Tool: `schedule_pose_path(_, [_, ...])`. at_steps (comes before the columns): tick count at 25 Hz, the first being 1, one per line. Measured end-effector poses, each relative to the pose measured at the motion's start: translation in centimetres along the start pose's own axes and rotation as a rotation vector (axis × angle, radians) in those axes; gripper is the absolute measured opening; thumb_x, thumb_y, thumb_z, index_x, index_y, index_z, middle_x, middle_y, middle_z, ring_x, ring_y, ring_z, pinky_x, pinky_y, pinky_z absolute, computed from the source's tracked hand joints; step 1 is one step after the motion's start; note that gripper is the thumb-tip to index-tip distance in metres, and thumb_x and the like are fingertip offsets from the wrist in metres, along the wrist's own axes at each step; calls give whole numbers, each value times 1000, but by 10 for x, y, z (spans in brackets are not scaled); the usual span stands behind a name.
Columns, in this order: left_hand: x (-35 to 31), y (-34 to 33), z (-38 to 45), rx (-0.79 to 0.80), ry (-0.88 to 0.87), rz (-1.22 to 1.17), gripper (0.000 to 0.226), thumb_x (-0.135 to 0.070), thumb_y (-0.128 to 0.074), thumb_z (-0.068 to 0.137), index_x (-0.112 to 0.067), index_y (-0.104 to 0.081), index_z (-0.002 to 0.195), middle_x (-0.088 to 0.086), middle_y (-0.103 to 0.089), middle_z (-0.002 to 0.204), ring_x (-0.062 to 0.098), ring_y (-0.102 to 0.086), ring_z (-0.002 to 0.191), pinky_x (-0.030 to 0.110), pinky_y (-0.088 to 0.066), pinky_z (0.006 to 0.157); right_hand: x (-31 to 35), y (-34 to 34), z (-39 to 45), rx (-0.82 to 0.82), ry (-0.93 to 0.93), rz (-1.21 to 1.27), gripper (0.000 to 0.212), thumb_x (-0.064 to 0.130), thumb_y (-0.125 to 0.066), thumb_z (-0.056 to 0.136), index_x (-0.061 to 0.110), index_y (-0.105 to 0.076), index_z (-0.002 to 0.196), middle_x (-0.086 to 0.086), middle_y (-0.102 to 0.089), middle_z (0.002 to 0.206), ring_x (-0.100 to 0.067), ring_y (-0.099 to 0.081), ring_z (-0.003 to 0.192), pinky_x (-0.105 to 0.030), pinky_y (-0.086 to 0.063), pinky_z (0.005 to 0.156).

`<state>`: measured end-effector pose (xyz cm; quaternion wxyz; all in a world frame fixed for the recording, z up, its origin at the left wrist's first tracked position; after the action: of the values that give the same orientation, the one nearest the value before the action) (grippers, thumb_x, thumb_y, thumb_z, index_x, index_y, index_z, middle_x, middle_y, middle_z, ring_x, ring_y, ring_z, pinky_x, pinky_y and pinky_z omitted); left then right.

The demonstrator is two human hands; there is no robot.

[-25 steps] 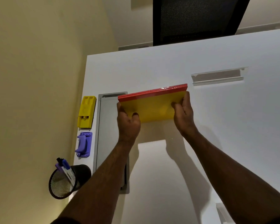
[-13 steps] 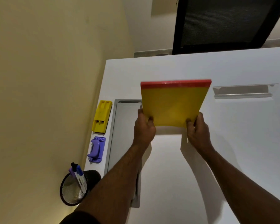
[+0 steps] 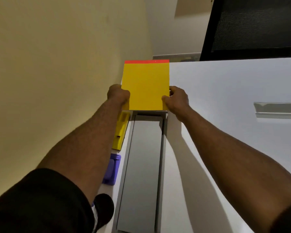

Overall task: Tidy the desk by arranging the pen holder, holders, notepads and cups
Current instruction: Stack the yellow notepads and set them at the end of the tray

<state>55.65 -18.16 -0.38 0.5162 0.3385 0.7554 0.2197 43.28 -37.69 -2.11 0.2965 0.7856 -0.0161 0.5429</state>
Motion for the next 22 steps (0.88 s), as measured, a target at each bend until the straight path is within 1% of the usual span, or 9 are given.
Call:
schedule_pose_path(1, [6, 4, 11, -12, 23, 39, 40, -4, -56, 84, 0, -57, 124, 21, -60, 124, 37, -59, 111, 42, -53, 90, 0, -11, 7, 17, -7, 0, 40, 18, -61, 90, 7, -54, 129, -13, -63, 117, -27, -61, 101, -44, -53, 90])
schedule_pose_path(3, [14, 8, 25, -24, 22, 88, 50, -4, -57, 84, -3, -51, 133, 19, -55, 134, 35, -55, 119, 45, -49, 98, -5, -29, 15, 34, 0, 3, 42, 16, -60, 90, 6, -52, 130, -14, -63, 117, -24, -60, 100, -37, -52, 88])
schedule_pose_path(5, [19, 6, 32, -4, -5, 152, 60, -1, -57, 85, -6, -41, 142, 16, -47, 143, 33, -48, 128, 43, -43, 104, -10, -43, 18, 47, 50, -44, 33, 16, -60, 90, 6, -56, 121, -16, -63, 111, -23, -58, 92, -30, -46, 77])
schedule_pose_path(7, [23, -4, 35, 54, -29, 276, 65, 0, -56, 86, -5, -32, 146, 16, -38, 150, 33, -40, 134, 38, -39, 107, -16, -52, 20, 72, 107, -111, 29, 22, -61, 89, 8, -57, 114, -18, -61, 108, -24, -54, 91, -31, -41, 73])
schedule_pose_path(11, [26, -10, 32, 86, -26, 336, 67, 0, -54, 87, -3, -27, 147, 17, -33, 152, 33, -36, 136, 35, -38, 103, -22, -56, 25, 130, 105, -238, 56, 40, -55, 92, 4, -45, 133, -19, -48, 129, -32, -47, 117, -43, -44, 96])
schedule_pose_path(13, [26, -8, 27, 89, -37, 325, 56, -3, -54, 87, -1, -36, 140, 16, -49, 136, 32, -47, 125, 33, -44, 91, -18, -54, 21, 146, 91, -241, 59, 41, -50, 95, 5, -38, 139, -18, -42, 137, -33, -40, 127, -44, -38, 105])
schedule_pose_path(15, [27, -6, 18, 103, -36, 322, 50, -7, -54, 89, -6, -37, 136, 12, -54, 119, 31, -51, 114, 31, -45, 82, -16, -51, 9, 181, 78, -143, 60, 38, -45, 98, 8, -27, 147, -17, -36, 148, -32, -33, 136, -45, -29, 112])
schedule_pose_path(18, [28, -2, -6, 129, -20, 344, 69, -17, -53, 94, -4, -14, 150, 20, -42, 142, 33, -43, 128, 37, -41, 96, -24, -36, -19, 190, 16, -52, 62, 38, -36, 101, 12, -11, 152, -9, -17, 160, -25, -17, 147, -43, -15, 120])
schedule_pose_path(22, [16, 10, -57, 88, -117, 342, 71, -25, -51, 96, -6, -10, 151, 19, -30, 153, 35, -34, 137, 38, -35, 105, -36, -4, -75, 174, -20, -93, 59, 44, -34, 100, 15, -21, 150, -7, -26, 158, -24, -25, 144, -41, -21, 116])
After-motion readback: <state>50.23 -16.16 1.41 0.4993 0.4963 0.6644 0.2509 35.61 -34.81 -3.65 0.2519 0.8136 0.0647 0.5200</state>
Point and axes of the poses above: each hand's wrist, its own z-axis towards the middle knuckle, its own y-axis out of the back of the hand, x = y × z, the point moved 5 cm from there along z, towards the middle knuckle
